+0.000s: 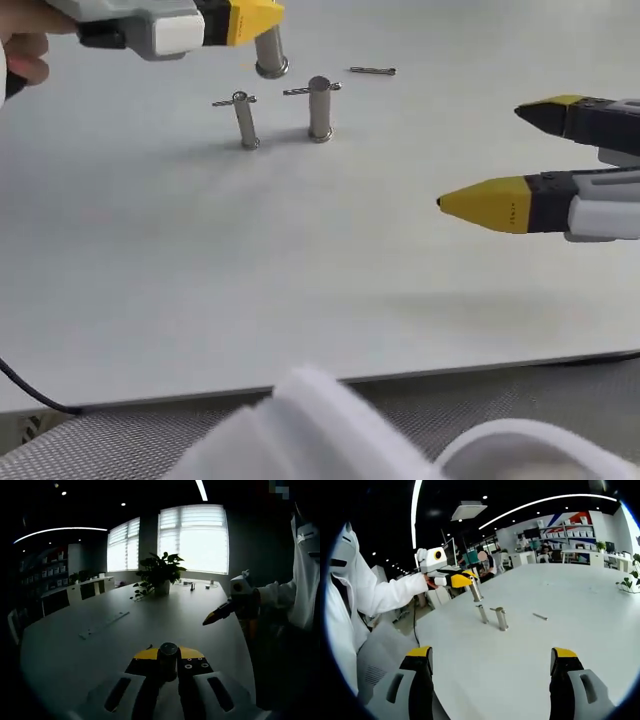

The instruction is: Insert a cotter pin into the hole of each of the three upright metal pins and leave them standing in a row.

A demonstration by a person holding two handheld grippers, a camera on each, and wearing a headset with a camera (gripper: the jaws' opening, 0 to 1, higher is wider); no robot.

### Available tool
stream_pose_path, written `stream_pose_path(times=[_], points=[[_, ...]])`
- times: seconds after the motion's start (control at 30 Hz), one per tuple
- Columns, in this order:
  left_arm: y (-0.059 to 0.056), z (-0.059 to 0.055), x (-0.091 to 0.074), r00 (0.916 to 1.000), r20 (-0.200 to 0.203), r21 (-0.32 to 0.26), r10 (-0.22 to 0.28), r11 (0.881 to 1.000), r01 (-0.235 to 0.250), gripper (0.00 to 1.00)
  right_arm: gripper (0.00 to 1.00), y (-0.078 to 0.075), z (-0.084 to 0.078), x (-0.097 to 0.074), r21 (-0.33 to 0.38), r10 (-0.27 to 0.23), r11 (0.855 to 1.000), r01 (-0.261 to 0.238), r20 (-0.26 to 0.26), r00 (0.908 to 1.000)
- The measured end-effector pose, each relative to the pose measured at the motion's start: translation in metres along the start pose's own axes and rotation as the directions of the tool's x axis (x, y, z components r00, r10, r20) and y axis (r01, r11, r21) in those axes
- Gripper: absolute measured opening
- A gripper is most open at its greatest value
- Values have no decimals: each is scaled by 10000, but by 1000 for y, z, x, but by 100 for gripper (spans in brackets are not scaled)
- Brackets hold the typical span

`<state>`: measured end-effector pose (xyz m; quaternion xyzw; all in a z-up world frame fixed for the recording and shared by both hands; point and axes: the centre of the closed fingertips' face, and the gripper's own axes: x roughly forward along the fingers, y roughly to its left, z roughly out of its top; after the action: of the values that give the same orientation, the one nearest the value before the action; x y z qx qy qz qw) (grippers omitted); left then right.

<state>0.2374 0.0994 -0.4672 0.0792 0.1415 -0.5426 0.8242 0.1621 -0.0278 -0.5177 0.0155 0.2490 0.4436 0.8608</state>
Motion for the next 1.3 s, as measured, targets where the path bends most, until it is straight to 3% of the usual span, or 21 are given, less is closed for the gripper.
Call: stream_pose_path(times=[0.27,0.57,0.7,0.8,1.3], points=[[-24,-29,-4,9997,-224,-283,-140,9995,133,10,96,1,0,0,34,-12,10000,12,-7,10000],[-43,-62,-2,9953,-932,-430,-249,9989,209,10,96,3,-3,-1,90,-38,10000,39,-165,9999],[-45,-71,0,9932,-1156,-295,-156,9995,122,10,96,3,-5,-1,156,-47,9999,51,-214,9998],[-45,-76,2,9922,-1222,-509,-239,9985,178,10,96,3,-7,-1,198,-52,9998,57,-260,9996],[-50,-86,15,9888,-1487,-209,-83,9998,53,11,95,1,-11,-3,75,-124,9999,127,-420,9990]])
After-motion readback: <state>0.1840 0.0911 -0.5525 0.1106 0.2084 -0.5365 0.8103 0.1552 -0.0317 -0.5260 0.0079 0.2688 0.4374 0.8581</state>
